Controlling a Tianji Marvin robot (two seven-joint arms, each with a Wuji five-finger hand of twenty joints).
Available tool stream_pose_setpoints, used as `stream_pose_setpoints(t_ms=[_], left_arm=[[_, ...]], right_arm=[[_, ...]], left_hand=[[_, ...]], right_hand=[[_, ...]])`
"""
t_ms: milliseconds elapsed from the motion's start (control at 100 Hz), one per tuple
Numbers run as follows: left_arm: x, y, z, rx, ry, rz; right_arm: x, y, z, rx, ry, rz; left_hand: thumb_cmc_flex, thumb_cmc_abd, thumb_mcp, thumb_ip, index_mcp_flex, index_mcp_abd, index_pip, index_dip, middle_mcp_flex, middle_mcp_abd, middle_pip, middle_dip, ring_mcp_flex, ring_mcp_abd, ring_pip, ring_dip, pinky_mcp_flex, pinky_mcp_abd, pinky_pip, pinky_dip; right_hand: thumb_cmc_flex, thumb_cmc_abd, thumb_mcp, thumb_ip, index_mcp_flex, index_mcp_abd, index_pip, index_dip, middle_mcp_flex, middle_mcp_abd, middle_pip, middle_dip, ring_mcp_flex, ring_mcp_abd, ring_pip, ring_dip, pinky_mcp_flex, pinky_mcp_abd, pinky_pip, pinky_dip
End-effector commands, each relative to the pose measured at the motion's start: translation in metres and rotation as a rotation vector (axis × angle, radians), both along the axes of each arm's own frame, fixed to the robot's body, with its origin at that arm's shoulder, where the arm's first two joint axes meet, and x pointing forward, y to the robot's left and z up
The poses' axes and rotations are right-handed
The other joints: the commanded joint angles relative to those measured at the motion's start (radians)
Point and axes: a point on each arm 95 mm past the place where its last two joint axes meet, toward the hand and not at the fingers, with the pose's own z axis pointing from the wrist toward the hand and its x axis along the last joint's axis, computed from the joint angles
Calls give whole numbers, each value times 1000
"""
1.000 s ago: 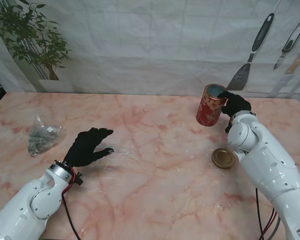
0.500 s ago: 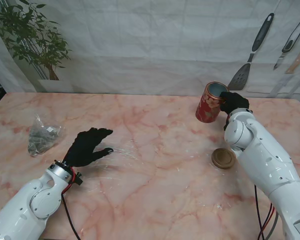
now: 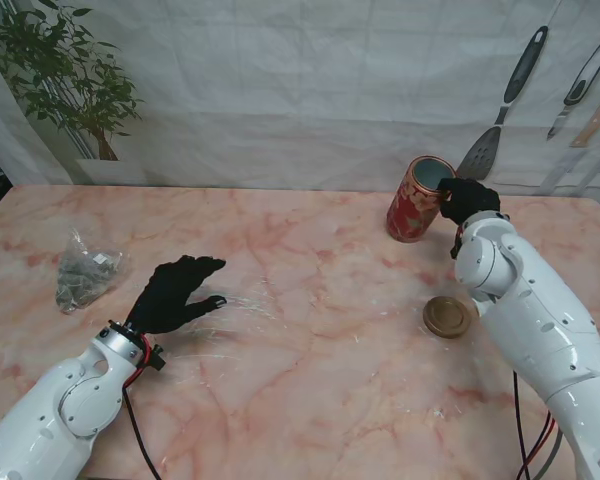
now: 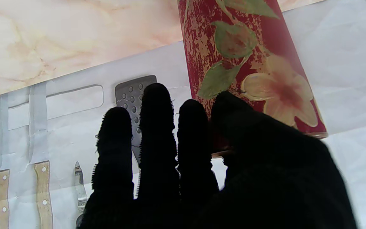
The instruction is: Insert tea bags into the tea bag box
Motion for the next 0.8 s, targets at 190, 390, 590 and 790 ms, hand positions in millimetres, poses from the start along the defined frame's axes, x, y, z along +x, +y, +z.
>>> stream_pose_setpoints(t_ms=[190, 390, 590, 790], left_arm=[[0, -1, 1, 3, -1, -5], [0, -2, 1, -4, -6, -9], [-1, -3, 1, -12, -14, -11], [-2, -3, 1, -19, -10, -22]], right_arm=[[-14, 9, 8, 12, -12, 84], [-25, 22, 9, 55, -30, 153], [-31, 34, 8, 85, -35, 222], [-32, 47, 6, 102, -30, 283]], left_hand=[[-16, 43, -16, 11, -22, -24, 6, 2, 1, -20, -8, 7, -3, -3, -5, 9, -2, 0, 13, 14], [-16, 43, -16, 11, -22, -26, 6, 1, 2, -22, -8, 7, -2, -3, -4, 9, -2, 1, 12, 13], [-17, 43, -16, 11, -23, -24, 6, 1, 1, -21, -8, 7, -4, -1, -5, 9, -4, 0, 10, 13], [-21, 44, -17, 11, -25, -23, 5, 0, 2, -20, -9, 7, -4, -1, -6, 8, -5, 1, 7, 12]], right_hand=[[18, 118, -43, -3, 56, 30, 71, 57, -28, -24, 1, 15, -8, 12, 3, 8, -16, 30, 6, -3], [26, 115, -42, -1, 61, 35, 67, 71, -27, -20, -2, 18, -8, 17, -2, 7, -17, 32, 1, -4], [26, 113, -43, -1, 65, 25, 59, 78, -26, -19, -4, 20, -7, 19, -4, 8, -18, 34, -4, -4], [24, 115, -44, -1, 65, 23, 54, 79, -26, -19, -5, 21, -8, 19, -5, 8, -17, 33, -6, -4]])
